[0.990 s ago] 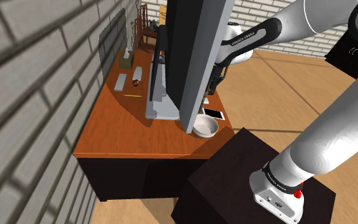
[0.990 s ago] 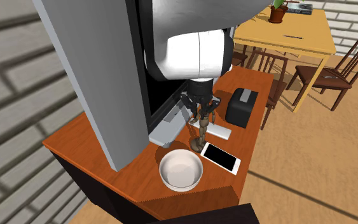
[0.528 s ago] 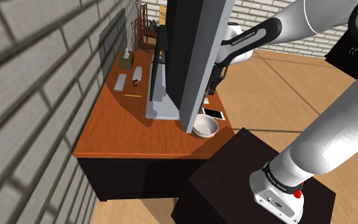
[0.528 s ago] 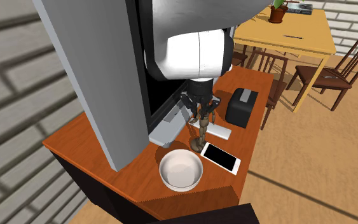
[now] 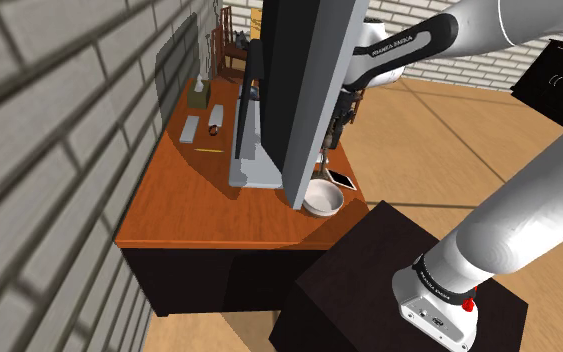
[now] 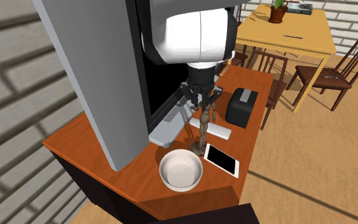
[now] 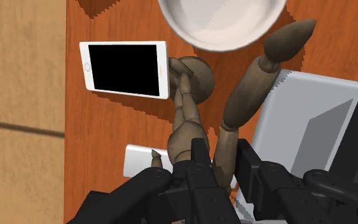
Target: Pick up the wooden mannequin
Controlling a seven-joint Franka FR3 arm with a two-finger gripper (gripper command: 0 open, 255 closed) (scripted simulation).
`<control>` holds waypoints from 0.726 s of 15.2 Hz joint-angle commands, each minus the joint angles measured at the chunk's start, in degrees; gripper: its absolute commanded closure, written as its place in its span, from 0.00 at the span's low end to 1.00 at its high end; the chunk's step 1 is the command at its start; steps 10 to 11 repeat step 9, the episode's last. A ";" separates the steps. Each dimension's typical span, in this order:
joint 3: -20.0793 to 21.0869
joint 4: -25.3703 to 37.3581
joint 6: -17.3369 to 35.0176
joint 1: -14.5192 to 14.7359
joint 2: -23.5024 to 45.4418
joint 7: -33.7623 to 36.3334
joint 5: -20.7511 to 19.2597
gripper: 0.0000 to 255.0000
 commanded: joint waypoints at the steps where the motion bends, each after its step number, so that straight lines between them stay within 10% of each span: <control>1: -0.02 0.71 -1.54 -0.03 -0.83 -0.14 -0.01 1.00; 11: 0.05 3.14 -6.30 0.02 -3.17 -0.28 0.00 1.00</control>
